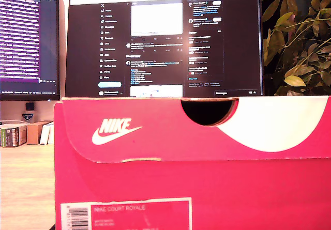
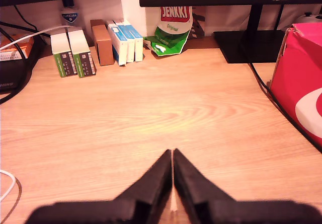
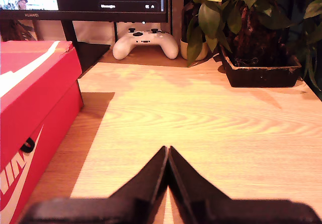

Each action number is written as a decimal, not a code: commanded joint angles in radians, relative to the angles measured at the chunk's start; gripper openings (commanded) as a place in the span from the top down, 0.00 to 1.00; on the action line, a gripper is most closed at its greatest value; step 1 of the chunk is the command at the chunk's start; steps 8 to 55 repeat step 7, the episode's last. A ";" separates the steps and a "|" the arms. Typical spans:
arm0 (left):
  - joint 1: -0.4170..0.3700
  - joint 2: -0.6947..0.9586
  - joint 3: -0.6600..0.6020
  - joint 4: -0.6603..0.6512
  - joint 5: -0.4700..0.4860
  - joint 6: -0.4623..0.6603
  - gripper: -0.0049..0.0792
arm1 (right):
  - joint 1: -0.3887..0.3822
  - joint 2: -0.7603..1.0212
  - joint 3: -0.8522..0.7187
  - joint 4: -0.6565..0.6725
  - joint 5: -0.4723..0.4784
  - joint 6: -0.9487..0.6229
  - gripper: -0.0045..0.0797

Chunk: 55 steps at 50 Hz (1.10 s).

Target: Close the red shoebox by pushing the lid with your left arm and holding the box in place with your right arm

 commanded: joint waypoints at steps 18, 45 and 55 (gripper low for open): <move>-0.003 -0.008 -0.036 0.008 -0.001 -0.003 0.96 | 0.004 -0.005 -0.023 0.012 -0.003 0.001 0.96; -0.003 -0.008 -0.036 0.008 -0.001 -0.003 0.96 | 0.004 -0.005 -0.023 0.012 -0.003 0.001 0.96; -0.003 -0.008 -0.036 0.008 -0.001 -0.003 0.96 | 0.004 -0.005 -0.023 0.012 -0.003 0.001 0.96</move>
